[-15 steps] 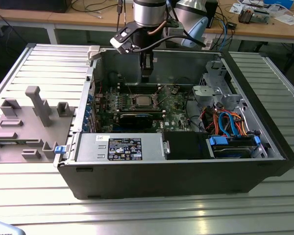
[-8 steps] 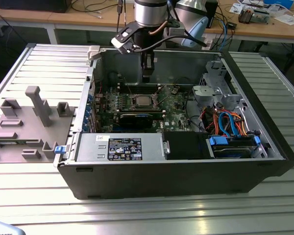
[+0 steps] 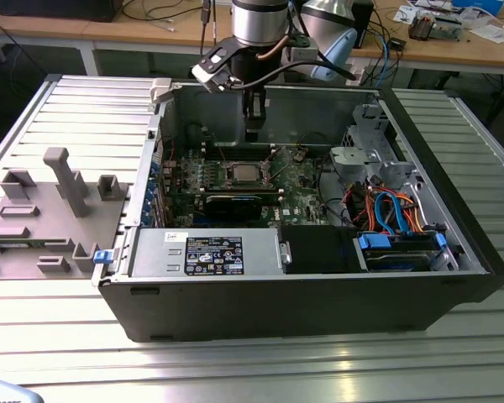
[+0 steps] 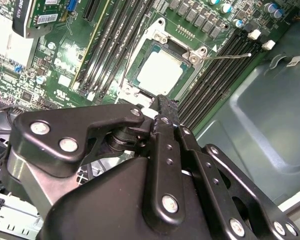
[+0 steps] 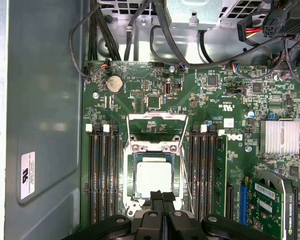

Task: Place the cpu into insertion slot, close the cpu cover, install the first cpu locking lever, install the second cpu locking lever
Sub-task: 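Close the cpu cover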

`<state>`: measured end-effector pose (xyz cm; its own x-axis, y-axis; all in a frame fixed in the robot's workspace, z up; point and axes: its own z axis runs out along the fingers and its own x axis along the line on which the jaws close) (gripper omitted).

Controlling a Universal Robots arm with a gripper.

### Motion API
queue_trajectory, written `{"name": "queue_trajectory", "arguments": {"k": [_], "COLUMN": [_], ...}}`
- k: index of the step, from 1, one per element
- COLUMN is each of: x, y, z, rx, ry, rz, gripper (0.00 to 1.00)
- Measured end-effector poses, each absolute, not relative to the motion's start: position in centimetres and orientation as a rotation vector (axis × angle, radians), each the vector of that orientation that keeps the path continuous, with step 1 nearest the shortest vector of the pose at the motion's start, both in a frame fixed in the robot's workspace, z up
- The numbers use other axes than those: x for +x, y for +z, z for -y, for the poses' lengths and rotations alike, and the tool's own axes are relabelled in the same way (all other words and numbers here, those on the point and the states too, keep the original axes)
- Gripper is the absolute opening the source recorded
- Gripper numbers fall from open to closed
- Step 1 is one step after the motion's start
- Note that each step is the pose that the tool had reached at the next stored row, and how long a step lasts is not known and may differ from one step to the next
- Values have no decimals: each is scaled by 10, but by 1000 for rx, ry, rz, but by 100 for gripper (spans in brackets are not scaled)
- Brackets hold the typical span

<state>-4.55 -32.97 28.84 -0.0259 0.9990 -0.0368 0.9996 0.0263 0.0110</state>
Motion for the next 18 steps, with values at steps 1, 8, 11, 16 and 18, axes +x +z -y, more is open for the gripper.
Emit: {"name": "queue_trajectory", "arguments": {"k": [1, 8, 11, 16, 18], "x": [-45, -43, -43, -41, -40], "y": [288, 288, 288, 288, 288], "z": [330, 330, 330, 330, 330], "rx": [2168, 2168, 2168, 2168, 2168], "ry": [-28, -28, -28, -28, -28], "rz": [-2226, -2226, -2226, -2226, -2226], "gripper": [11, 11, 11, 11, 11]}}
